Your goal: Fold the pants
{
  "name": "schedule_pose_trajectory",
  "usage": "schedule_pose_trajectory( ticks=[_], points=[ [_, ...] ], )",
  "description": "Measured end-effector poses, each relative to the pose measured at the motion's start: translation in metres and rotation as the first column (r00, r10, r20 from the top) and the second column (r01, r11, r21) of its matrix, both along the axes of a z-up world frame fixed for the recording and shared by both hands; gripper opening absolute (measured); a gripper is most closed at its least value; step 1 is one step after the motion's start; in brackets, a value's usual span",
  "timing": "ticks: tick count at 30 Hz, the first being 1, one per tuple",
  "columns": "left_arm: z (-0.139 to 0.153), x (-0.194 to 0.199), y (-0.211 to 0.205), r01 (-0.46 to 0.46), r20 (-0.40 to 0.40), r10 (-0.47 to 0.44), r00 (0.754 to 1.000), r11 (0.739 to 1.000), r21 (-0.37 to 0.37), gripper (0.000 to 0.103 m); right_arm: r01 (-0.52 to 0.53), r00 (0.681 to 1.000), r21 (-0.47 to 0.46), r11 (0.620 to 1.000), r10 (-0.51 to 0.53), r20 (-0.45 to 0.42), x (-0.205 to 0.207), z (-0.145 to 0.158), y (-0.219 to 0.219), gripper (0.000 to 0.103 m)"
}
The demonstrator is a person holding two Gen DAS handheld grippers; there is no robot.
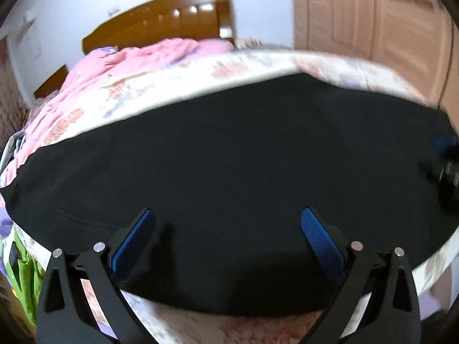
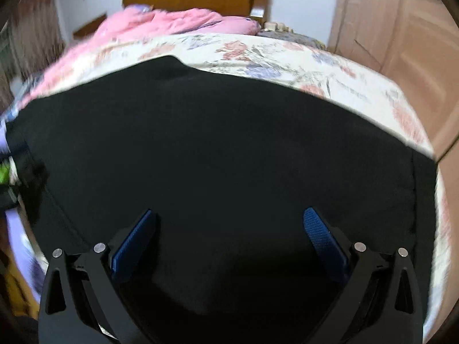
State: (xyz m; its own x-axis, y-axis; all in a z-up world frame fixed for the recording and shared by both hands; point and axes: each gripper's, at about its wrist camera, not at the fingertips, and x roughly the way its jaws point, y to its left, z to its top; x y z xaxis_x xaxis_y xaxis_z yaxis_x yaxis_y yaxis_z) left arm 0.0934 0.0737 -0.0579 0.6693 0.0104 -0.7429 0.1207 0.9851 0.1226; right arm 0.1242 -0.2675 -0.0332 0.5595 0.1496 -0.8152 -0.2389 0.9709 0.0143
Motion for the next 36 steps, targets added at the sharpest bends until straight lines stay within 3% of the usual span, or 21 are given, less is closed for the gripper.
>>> schedule_pose_trajectory(
  ticks=[1, 3, 24, 29, 33, 36],
  points=[
    [-0.002, -0.005, 0.003, -0.012, 0.037, 0.013, 0.999, 1.0, -0.024, 0.102, -0.004, 1.0, -0.009, 1.0, 0.004, 0.0, -0.001, 0.001, 0.001, 0.099],
    [-0.006, -0.007, 0.01, -0.026, 0.038, 0.029, 0.999, 0.996, -0.088, 0.102, -0.004, 1.0, -0.007, 1.0, 0.004, -0.004, -0.004, 0.001, 0.003, 0.099],
    [-0.008, -0.012, 0.014, -0.007, 0.061, 0.013, 0.998, 0.996, -0.092, 0.102, -0.007, 1.0, 0.0, 1.0, 0.007, 0.006, -0.014, -0.005, -0.001, 0.099],
    [0.01, -0.014, 0.023, 0.009, 0.037, -0.004, 0.999, 0.991, -0.132, 0.101, 0.0, 0.999, -0.029, 1.0, -0.002, -0.049, -0.004, 0.011, 0.007, 0.099],
    [0.047, -0.003, 0.044, -0.049, 0.149, 0.054, 0.987, 0.998, -0.033, 0.101, -0.101, 0.991, 0.054, 0.993, 0.096, 0.095, 0.016, 0.056, 0.039, 0.099],
    [0.059, 0.05, 0.058, -0.05, 0.062, 0.053, 0.997, 0.998, -0.041, 0.101, -0.231, 0.971, 0.102, 0.968, 0.222, 0.089, 0.055, 0.06, 0.088, 0.099]
  ],
)
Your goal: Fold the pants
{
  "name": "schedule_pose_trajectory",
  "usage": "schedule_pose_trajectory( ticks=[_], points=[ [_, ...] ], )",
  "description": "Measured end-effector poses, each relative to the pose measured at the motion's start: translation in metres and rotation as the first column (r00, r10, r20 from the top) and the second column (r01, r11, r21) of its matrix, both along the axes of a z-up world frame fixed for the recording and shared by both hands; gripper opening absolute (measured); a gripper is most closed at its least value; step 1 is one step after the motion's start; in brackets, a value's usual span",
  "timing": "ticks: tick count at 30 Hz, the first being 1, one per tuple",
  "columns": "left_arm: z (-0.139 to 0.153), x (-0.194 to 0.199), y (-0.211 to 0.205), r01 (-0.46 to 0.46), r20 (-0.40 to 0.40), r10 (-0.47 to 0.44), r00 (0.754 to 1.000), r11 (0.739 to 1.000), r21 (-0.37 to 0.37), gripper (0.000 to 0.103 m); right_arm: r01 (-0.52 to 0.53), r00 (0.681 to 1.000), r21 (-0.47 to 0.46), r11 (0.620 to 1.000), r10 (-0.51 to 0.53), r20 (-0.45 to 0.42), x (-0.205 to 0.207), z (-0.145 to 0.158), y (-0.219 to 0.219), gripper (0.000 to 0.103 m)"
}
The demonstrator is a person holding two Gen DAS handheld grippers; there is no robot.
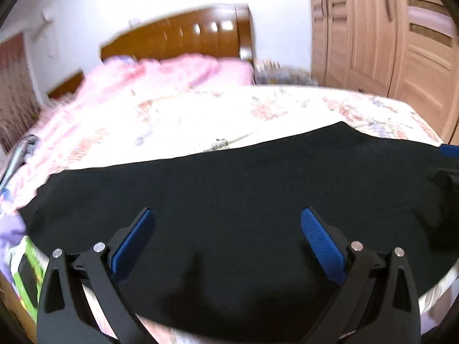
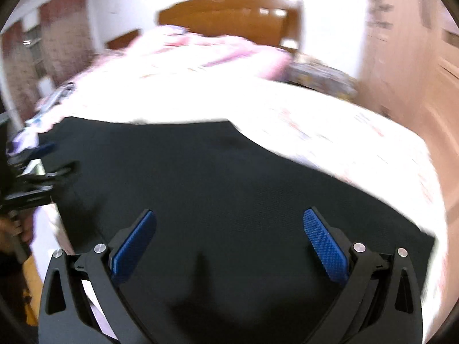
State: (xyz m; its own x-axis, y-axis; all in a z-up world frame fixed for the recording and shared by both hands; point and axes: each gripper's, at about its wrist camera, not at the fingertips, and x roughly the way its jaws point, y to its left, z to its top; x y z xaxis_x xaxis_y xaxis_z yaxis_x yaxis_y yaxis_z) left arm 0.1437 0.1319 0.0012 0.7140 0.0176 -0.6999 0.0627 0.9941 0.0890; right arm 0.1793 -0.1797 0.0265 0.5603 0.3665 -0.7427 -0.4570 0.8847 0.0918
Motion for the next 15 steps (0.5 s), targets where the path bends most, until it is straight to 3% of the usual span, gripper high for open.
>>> schedule_pose_trajectory(
  ticks=[4, 6, 8, 10, 12, 13, 15],
  points=[
    [-0.014, 0.085, -0.002, 0.03, -0.061, -0.026, 0.998, 0.997, 0.074, 0.101, -0.101, 0.994, -0.078, 0.992, 0.098, -0.039, 0.038, -0.023, 0.06, 0.099],
    [-0.027, 0.106, 0.0, 0.081, -0.097, -0.077, 0.992, 0.996, 0.035, 0.101, -0.158, 0.985, -0.065, 0.985, 0.153, -0.078, 0.053, -0.036, 0.079, 0.099],
    [-0.052, 0.118, 0.014, 0.069, -0.153, -0.071, 0.986, 0.997, -0.02, 0.102, -0.204, 0.971, -0.042, 0.978, 0.197, -0.134, 0.068, -0.05, 0.089, 0.099],
    [-0.048, 0.114, 0.029, 0.067, -0.113, -0.081, 0.99, 0.99, -0.127, 0.102, -0.228, 0.966, -0.068, 0.971, 0.217, -0.142, 0.078, -0.063, 0.091, 0.099],
    [-0.049, 0.112, 0.039, 0.037, -0.104, -0.056, 0.993, 0.984, -0.175, 0.101, -0.253, 0.962, -0.102, 0.962, 0.239, -0.13, 0.076, -0.065, 0.094, 0.099],
    [-0.05, 0.112, 0.041, 0.037, -0.104, -0.056, 0.993, 0.983, -0.18, 0.101, -0.244, 0.966, -0.118, 0.963, 0.23, -0.119, 0.076, -0.064, 0.094, 0.098],
    [-0.052, 0.114, 0.035, 0.034, -0.112, -0.05, 0.992, 0.989, -0.143, 0.101, -0.105, 0.994, -0.2, 0.974, 0.098, -0.048, 0.079, -0.062, 0.087, 0.098]
  ],
)
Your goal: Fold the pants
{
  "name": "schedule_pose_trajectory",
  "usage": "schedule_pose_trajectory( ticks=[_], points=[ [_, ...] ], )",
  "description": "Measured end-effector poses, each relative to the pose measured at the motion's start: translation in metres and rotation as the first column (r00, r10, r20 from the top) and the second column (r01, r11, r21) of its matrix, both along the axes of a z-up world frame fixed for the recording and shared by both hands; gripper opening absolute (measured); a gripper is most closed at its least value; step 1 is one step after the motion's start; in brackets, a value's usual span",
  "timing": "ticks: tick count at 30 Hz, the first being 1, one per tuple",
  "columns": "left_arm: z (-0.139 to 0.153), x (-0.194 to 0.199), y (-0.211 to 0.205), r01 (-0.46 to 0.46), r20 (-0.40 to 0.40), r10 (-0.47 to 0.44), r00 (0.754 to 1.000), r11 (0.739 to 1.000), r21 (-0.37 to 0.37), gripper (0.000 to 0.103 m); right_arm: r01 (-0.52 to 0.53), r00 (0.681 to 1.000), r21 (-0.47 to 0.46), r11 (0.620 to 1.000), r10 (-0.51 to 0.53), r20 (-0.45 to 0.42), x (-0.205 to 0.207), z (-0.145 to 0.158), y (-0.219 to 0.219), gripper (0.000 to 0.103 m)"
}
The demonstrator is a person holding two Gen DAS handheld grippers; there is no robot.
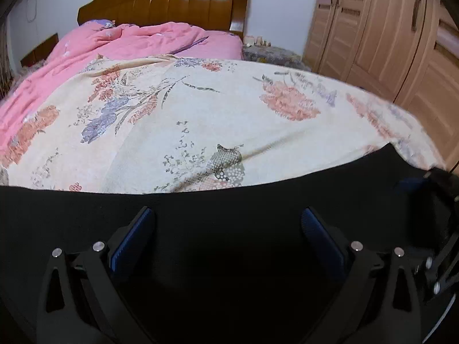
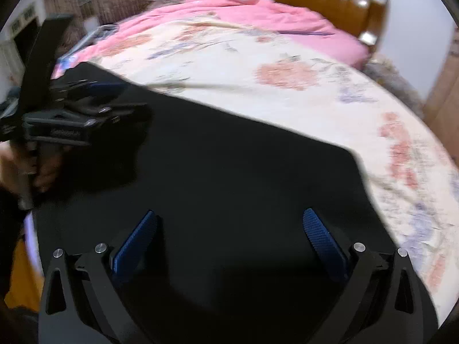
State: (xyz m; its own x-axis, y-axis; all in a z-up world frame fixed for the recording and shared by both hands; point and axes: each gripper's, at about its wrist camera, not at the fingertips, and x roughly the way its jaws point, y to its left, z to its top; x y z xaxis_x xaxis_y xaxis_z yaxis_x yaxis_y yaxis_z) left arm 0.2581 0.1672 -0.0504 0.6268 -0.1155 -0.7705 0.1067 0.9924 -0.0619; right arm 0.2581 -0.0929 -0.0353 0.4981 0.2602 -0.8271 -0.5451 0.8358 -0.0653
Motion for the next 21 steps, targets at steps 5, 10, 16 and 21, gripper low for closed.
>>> schedule_pose_trajectory(
  ticks=[5, 10, 16, 21],
  points=[
    [-0.002, 0.002, -0.009, -0.002, -0.011, 0.002, 1.0, 0.998, 0.065, 0.102, 0.0, 1.0, 0.031, 1.0, 0.0, 0.002, 0.011, -0.004, 0.005, 0.099],
    [-0.003, 0.001, -0.005, -0.003, -0.008, 0.004, 1.0, 0.999, 0.044, 0.102, 0.083, 0.997, 0.059, 0.995, -0.083, 0.001, 0.026, 0.0, -0.007, 0.098],
    [-0.002, 0.0, -0.005, -0.005, -0.007, 0.006, 1.0, 0.999, 0.044, 0.102, 0.126, 0.992, 0.022, 0.992, -0.126, -0.009, 0.005, 0.0, -0.031, 0.098],
    [-0.003, 0.0, -0.007, -0.006, -0.012, 0.007, 1.0, 0.998, 0.066, 0.102, 0.228, 0.972, 0.065, 0.972, -0.223, -0.069, 0.014, -0.004, -0.079, 0.098]
  ],
)
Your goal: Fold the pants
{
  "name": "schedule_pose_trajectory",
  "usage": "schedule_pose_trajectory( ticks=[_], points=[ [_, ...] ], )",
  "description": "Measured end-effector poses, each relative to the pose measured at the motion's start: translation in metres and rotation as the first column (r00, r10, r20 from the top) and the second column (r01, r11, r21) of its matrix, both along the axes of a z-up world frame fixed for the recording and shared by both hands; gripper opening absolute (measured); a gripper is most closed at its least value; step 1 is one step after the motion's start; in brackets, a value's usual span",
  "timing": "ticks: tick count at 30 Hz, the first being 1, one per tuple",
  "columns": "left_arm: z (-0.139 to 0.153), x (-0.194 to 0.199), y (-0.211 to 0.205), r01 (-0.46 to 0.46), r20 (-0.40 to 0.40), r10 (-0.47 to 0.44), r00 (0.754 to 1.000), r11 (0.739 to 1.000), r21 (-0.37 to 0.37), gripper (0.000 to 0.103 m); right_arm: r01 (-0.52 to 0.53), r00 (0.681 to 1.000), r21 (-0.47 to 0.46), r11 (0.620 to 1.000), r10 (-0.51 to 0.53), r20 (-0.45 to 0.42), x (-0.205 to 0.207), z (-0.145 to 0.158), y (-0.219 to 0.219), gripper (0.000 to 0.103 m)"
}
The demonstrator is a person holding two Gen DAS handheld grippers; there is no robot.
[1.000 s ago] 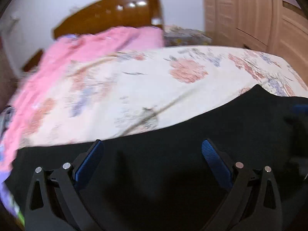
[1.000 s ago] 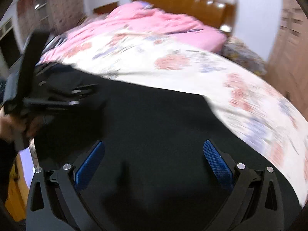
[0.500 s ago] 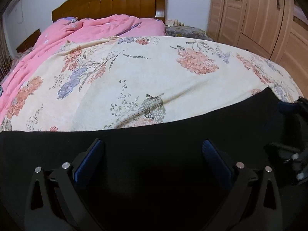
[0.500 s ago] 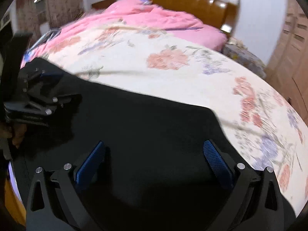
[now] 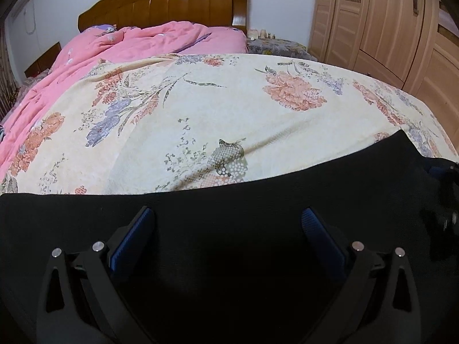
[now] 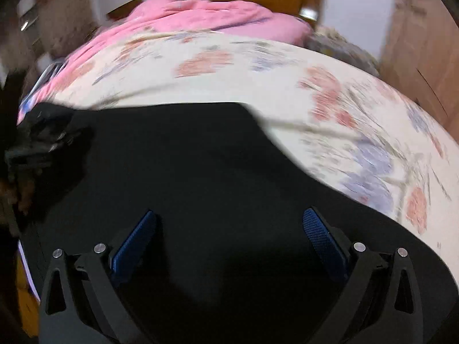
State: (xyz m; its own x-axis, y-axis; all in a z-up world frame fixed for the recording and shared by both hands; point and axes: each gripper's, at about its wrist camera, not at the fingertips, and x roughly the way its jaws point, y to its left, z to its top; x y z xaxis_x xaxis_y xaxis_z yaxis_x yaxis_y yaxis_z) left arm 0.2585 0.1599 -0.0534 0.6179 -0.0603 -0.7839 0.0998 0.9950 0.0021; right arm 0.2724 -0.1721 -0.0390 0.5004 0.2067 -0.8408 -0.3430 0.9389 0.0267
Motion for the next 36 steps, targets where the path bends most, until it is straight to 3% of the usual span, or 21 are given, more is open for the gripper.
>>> schedule_pose_trajectory(
  ticks=[3, 8, 9, 12, 16, 20, 22, 24, 26, 28, 32, 34, 36],
  points=[
    [0.0, 0.0, -0.001, 0.0, -0.001, 0.0, 1.0, 1.0, 0.007, 0.102, 0.05, 0.997, 0.008, 0.999, -0.051, 0.063, -0.011, 0.017, -0.025, 0.098],
    [-0.001, 0.001, -0.002, -0.001, -0.003, 0.002, 1.0, 1.0, 0.016, 0.102, 0.108, 0.994, 0.059, 0.992, -0.106, -0.04, -0.02, -0.003, -0.076, 0.099],
    [-0.001, 0.001, -0.002, -0.001, -0.003, 0.001, 1.0, 1.0, 0.016, 0.102, 0.112, 0.993, 0.112, 0.987, -0.108, -0.039, -0.021, 0.003, -0.082, 0.098],
    [-0.001, 0.002, -0.002, -0.002, -0.005, 0.002, 1.0, 1.0, 0.022, 0.102, 0.223, 0.975, 0.0, 0.975, -0.223, 0.005, -0.02, 0.011, -0.098, 0.098],
    [-0.001, 0.003, -0.002, -0.004, -0.005, 0.004, 1.0, 1.0, 0.028, 0.102, 0.274, 0.962, 0.056, 0.96, -0.275, 0.009, -0.045, 0.025, -0.133, 0.098],
    [-0.001, 0.004, -0.001, -0.004, -0.004, 0.004, 1.0, 1.0, 0.027, 0.102, 0.18, 0.984, -0.067, 0.981, -0.18, 0.01, -0.05, 0.011, -0.143, 0.099],
    [-0.001, 0.003, -0.002, -0.004, -0.005, 0.005, 1.0, 1.0, 0.029, 0.102, 0.2, 0.98, -0.13, 0.971, -0.2, 0.013, -0.046, 0.012, -0.144, 0.098],
    [-0.001, 0.003, -0.002, -0.005, -0.004, 0.005, 1.0, 1.0, 0.029, 0.102, 0.247, 0.969, -0.171, 0.954, -0.238, 0.073, -0.053, 0.023, -0.149, 0.098],
    [-0.001, 0.003, -0.002, -0.005, -0.004, 0.005, 1.0, 1.0, 0.029, 0.102, 0.255, 0.966, -0.097, 0.962, -0.247, 0.08, -0.075, 0.039, -0.161, 0.098],
    [-0.001, 0.003, -0.002, -0.005, -0.004, 0.005, 1.0, 1.0, 0.029, 0.102, 0.189, 0.981, -0.03, 0.982, -0.187, 0.052, -0.098, 0.043, -0.161, 0.098],
    [-0.001, 0.003, -0.002, -0.005, -0.004, 0.005, 1.0, 1.0, 0.03, 0.102, 0.012, 1.0, -0.073, 0.997, -0.013, -0.011, -0.154, 0.017, -0.133, 0.098],
    [-0.002, 0.003, -0.002, -0.005, -0.004, 0.005, 1.0, 1.0, 0.031, 0.102, 0.009, 1.0, -0.028, 1.0, -0.009, 0.022, -0.17, 0.008, -0.141, 0.098],
    [-0.001, 0.003, -0.002, -0.006, -0.003, 0.006, 1.0, 0.999, 0.033, 0.102, 0.022, 1.0, 0.003, 1.0, -0.022, -0.007, -0.165, 0.01, -0.148, 0.098]
  ],
)
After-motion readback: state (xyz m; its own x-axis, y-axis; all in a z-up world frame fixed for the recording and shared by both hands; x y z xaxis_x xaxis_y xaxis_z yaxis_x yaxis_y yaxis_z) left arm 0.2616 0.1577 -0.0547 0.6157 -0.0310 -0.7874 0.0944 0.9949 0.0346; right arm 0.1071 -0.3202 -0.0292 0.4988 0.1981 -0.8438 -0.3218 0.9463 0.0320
